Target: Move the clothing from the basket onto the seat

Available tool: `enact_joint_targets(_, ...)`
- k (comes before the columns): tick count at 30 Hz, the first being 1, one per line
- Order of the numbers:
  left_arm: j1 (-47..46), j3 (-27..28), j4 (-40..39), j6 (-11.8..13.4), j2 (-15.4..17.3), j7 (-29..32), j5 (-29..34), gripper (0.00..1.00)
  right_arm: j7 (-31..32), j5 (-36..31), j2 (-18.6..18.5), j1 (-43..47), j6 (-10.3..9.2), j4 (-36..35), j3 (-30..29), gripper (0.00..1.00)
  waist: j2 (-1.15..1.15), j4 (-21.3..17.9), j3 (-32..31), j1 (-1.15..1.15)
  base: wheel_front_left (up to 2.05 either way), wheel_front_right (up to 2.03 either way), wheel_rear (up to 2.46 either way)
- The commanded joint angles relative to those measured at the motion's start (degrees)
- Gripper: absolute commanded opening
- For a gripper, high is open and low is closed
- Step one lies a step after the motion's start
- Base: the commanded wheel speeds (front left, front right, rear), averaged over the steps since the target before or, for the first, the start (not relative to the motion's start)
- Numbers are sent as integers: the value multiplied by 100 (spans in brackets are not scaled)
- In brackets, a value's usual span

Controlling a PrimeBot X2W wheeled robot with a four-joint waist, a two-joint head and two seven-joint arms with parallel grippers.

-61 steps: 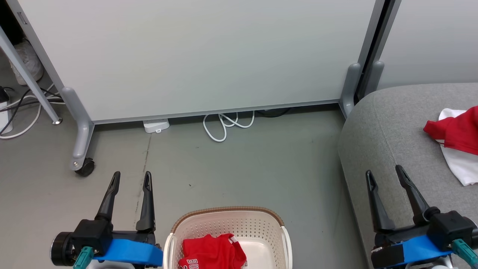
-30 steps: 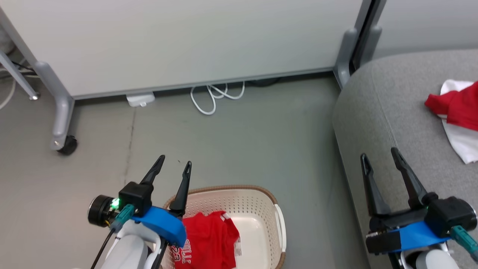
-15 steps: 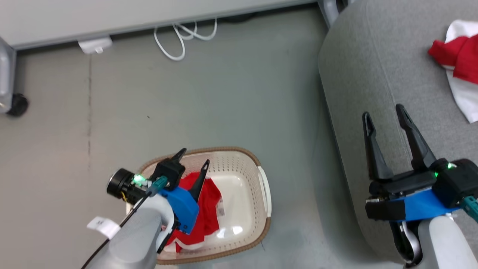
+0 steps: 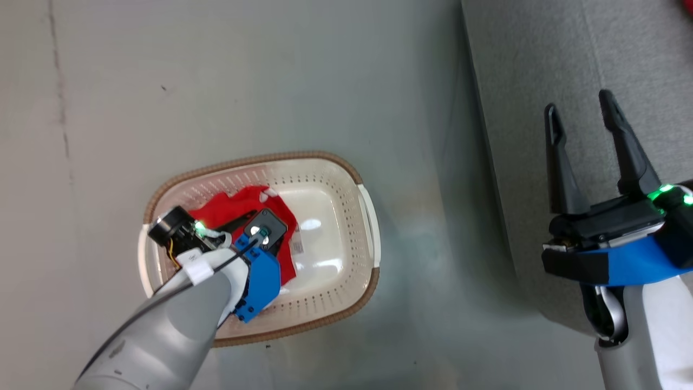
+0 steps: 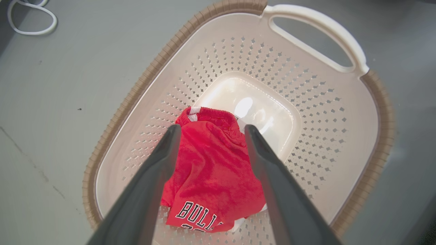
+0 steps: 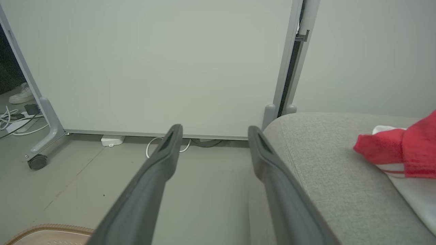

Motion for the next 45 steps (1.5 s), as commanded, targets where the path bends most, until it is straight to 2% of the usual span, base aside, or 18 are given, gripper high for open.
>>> enact_joint_targets(1, -175, -66, 36, 0, 45, 57, -36, 100, -3, 34, -35, -127, 3, -38, -9, 100, 0, -72, 288, -1, 0, 0, 0)
enact_joint_targets(8, -688, -920, 315, 0, 126, 559, -110, 100, -3, 24, -61, -415, 3, -203, 19, 100, 0, -163, 928, -1, 0, 0, 0)
enact_joint_targets(14, -1047, -1224, 565, 0, 190, 914, -196, 100, -3, -29, -28, -559, 3, -394, 7, 100, 0, -198, 1406, -1, 0, 0, 0)
enact_joint_targets(28, -1553, -1514, 790, 0, 359, 1458, 531, 100, -3, -248, -73, -688, 3, -773, 49, 100, 0, -262, 2209, -1, 0, 0, 0)
enact_joint_targets(37, -1828, -1525, 832, 1, 239, 1483, 462, 100, -3, -344, -72, -604, 3, -1082, -39, 100, 0, -319, 2638, -1, 0, 0, 0)
enact_joint_targets(40, -1827, -1526, 842, 77, 217, 1422, 498, 100, -3, -371, -67, -575, 3, -1188, -62, 100, 0, -334, 2740, -1, 0, 0, 0)
enact_joint_targets(45, -1707, -1520, 858, 143, 325, 1262, 467, 100, -3, -392, -44, -519, 3, -1331, -87, 100, 0, -351, 2825, -1, 0, 0, 0)
